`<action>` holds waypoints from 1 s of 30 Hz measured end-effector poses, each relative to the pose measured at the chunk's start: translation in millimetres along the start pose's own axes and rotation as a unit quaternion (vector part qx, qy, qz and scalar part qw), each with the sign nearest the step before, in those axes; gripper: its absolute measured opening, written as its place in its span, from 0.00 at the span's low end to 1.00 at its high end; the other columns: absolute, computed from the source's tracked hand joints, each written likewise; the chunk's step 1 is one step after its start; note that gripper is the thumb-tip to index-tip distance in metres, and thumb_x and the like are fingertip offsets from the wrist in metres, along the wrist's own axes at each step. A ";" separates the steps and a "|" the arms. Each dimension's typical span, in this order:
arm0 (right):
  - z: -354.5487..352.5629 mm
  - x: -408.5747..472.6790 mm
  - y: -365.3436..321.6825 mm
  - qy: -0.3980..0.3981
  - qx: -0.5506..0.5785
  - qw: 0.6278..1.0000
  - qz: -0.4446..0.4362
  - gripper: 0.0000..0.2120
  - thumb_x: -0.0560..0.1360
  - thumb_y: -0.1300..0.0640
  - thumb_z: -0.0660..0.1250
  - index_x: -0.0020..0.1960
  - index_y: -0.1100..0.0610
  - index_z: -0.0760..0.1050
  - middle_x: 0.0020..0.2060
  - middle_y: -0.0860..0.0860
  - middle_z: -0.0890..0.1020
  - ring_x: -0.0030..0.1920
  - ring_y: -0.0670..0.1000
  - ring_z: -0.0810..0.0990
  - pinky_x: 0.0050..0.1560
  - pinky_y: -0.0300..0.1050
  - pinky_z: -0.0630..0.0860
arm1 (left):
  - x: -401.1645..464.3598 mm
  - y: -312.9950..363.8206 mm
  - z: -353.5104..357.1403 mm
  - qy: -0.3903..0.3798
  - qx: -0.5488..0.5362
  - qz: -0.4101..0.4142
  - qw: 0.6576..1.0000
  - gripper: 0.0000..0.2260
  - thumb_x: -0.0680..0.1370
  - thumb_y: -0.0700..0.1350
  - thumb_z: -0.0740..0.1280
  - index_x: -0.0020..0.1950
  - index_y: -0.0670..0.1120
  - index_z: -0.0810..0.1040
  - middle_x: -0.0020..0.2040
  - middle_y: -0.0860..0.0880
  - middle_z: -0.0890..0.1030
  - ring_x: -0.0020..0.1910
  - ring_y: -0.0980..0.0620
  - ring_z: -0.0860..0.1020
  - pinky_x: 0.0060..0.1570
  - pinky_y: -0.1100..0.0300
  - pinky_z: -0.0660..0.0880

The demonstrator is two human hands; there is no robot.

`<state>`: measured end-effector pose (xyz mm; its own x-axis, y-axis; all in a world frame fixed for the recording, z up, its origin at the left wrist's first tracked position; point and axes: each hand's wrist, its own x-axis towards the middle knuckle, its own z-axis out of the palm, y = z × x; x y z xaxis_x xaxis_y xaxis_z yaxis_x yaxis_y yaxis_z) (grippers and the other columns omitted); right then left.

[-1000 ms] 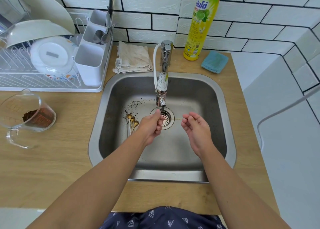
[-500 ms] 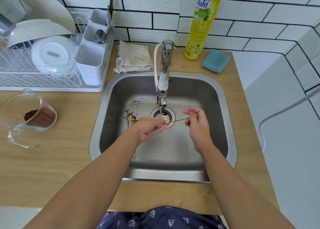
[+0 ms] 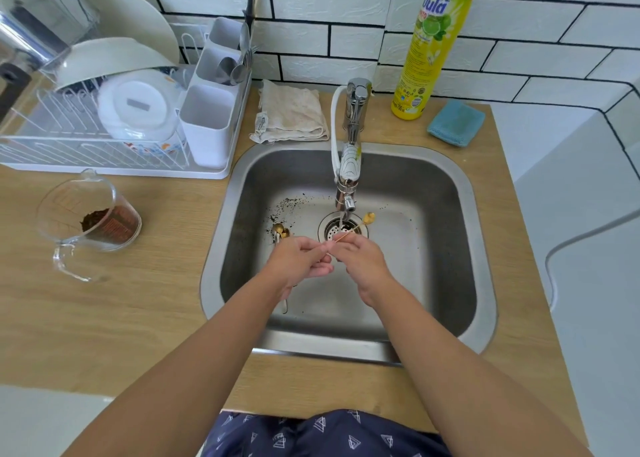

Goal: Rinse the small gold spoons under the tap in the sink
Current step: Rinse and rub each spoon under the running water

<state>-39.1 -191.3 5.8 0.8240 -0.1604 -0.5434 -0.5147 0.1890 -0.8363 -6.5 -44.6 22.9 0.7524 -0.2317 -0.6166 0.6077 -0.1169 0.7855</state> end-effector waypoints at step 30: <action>-6.5 10.1 -16.7 0.061 0.066 0.996 0.027 0.09 0.76 0.54 0.75 0.38 0.54 0.87 0.41 0.45 0.88 0.32 0.45 0.64 0.28 0.37 0.62 | -22.6 -4.9 -0.7 -0.087 -0.026 -0.105 0.990 0.12 0.83 0.51 0.61 0.52 0.44 0.79 0.35 0.52 0.74 0.29 0.55 0.70 0.29 0.62 0.65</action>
<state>-23.7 -202.4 13.8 0.7567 -0.2614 -0.5993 -0.5155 0.3253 -0.7928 -26.3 -38.1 33.0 0.5550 -0.3716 -0.7442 0.7621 -0.1315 0.6340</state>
